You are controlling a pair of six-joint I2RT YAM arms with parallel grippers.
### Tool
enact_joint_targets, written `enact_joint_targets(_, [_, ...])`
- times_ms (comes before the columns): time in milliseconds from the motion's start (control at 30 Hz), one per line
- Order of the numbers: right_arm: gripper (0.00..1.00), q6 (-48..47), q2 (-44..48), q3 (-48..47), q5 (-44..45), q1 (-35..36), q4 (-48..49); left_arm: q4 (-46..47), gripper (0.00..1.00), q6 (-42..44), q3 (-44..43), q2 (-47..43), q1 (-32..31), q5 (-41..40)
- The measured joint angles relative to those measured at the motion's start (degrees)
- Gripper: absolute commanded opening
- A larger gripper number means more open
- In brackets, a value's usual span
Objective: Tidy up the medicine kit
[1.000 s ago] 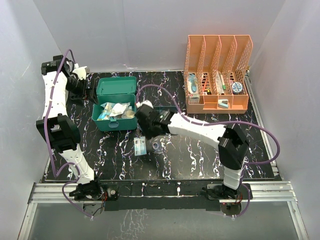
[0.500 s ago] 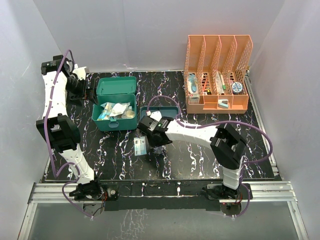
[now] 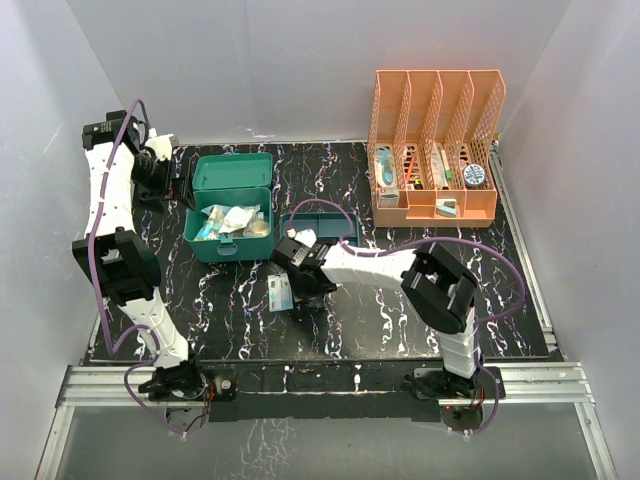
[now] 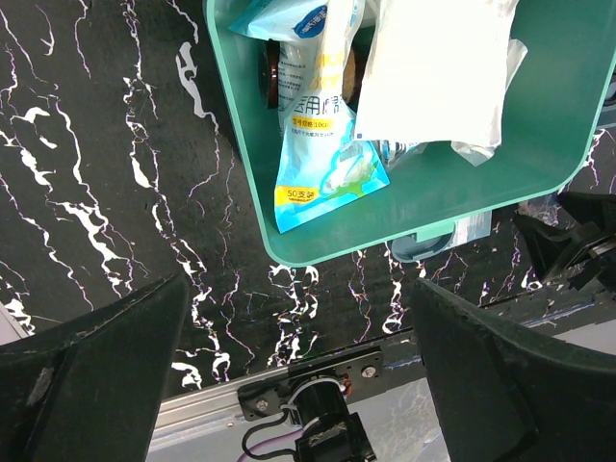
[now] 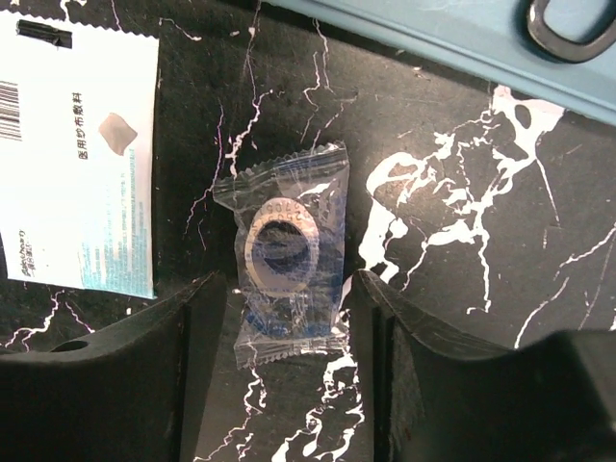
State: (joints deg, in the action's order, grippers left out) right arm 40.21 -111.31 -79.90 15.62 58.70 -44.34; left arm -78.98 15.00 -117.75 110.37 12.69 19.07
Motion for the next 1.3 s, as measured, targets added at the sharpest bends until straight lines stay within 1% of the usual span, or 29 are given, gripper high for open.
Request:
enact_joint_targets(67, [0.37,-0.02,-0.50,0.00,-0.13,0.00,0.46,0.00,0.99,0.02,0.00,0.02,0.00,0.04])
enact_joint_targets(100, [0.34,-0.20,-0.92,0.00,-0.13,0.00,0.70,0.00,0.99,0.02,0.00,0.00,0.00,0.07])
enact_joint_targets(233, [0.31,-0.20,-1.75,-0.20,0.09,-0.04,1.33,0.00,0.99,0.26,0.35,0.00,0.00,0.24])
enact_joint_targets(333, [0.23,-0.48,-1.79,-0.20,0.13,-0.31,1.33,-0.09,0.99,0.42,0.66,0.00,0.00,0.50])
enact_joint_targets(367, [0.22,-0.68,-1.79,-0.20,0.17,-0.39,1.31,-0.15,0.99,0.42,0.66,0.00,0.00,0.59])
enact_joint_targets(567, [0.21,-1.14,-1.79,-2.23,1.33,-0.74,-1.57,-0.46,0.99,0.48,0.66,0.00,0.00,1.01])
enact_joint_targets(800, [0.20,-2.27,-1.20,-13.05,5.57,-1.20,-8.68,-0.52,0.99,0.66,0.98,0.00,0.00,1.27])
enact_joint_targets(933, [0.20,-3.56,1.11,-16.37,6.75,-2.89,-10.32,-0.59,0.99,0.66,1.14,0.00,0.00,1.38])
enact_joint_targets(1000, [0.20,-4.66,2.29,-16.81,6.97,-5.35,-10.40,-0.61,0.99,0.66,1.14,0.00,0.00,1.46])
enact_joint_targets(1133, [0.19,-7.37,2.36,-17.20,7.17,-12.52,-9.79,-0.85,0.99,0.66,1.14,0.00,0.00,1.57])
enact_joint_targets(1300, [0.19,-10.73,-0.74,-20.33,6.97,-19.39,-9.18,-1.01,0.99,0.66,1.14,0.00,0.00,1.73])
